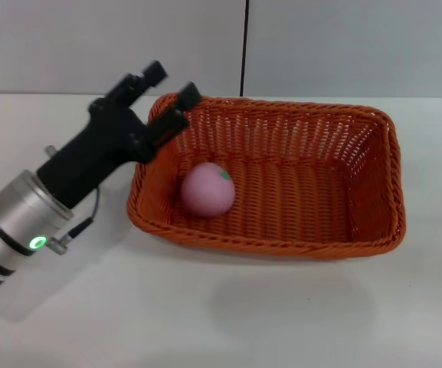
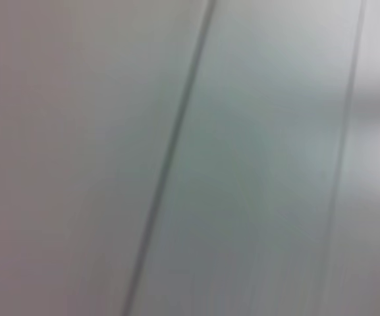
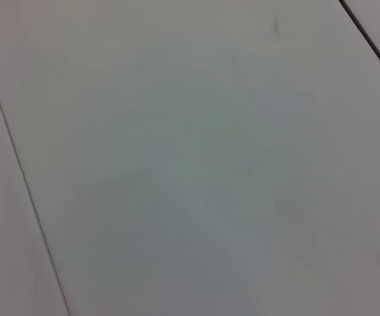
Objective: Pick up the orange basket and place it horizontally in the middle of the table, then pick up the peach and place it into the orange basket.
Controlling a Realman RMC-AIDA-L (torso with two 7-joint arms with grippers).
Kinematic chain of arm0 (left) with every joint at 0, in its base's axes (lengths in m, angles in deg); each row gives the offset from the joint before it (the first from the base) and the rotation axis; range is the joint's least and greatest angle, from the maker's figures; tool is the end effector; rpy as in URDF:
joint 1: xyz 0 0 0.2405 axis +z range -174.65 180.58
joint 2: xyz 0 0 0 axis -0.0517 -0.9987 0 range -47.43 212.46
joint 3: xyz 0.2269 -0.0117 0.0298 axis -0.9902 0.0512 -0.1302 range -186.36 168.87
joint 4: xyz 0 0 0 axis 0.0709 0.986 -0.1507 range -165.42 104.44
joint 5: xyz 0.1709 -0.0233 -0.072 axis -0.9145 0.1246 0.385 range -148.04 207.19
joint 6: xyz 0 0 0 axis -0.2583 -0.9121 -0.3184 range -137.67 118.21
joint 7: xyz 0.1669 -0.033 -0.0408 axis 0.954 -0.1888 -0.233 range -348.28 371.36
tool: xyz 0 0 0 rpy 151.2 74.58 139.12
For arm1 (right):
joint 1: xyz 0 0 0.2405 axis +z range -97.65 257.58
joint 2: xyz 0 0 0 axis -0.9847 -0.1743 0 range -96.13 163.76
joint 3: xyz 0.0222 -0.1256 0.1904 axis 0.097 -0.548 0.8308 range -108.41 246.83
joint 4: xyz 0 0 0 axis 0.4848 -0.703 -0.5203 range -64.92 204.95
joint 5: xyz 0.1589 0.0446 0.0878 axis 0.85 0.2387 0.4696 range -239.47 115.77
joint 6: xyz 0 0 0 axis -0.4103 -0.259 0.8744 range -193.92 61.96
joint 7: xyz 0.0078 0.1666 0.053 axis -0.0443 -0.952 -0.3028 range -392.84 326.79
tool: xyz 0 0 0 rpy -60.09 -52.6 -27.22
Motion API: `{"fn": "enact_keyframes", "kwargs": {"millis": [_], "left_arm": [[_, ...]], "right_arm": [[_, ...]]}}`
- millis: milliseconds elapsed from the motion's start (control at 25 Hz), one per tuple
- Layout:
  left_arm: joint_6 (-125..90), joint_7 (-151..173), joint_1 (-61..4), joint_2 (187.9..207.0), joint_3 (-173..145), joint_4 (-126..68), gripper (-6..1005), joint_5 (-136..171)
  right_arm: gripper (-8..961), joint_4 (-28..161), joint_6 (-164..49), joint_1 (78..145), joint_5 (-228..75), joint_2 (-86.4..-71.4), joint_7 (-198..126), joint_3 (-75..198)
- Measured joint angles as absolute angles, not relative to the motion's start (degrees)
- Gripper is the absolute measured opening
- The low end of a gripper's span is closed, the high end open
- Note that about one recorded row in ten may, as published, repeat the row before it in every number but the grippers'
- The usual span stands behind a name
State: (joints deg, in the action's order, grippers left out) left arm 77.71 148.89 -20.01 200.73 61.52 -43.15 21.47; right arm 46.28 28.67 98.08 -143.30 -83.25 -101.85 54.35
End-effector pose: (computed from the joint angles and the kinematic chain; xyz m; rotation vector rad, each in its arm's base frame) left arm -0.1937 0.2893 -0.0231 -2.1071 -0.5526 -1.3570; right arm 0.2796 0.2920 0.1098 -1.6979 0.6894 1.3227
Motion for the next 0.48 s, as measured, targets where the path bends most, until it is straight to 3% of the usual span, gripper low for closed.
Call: {"fn": "enact_keyframes", "kwargs": {"millis": [480], "left_arm": [[83.1,153.7,-13.2,201.14,77.2,-43.1,724,21.6]], "right_arm": [[448,49.5,28.6,98.0,-143.1,-84.14,-99.8,66.3]]}}
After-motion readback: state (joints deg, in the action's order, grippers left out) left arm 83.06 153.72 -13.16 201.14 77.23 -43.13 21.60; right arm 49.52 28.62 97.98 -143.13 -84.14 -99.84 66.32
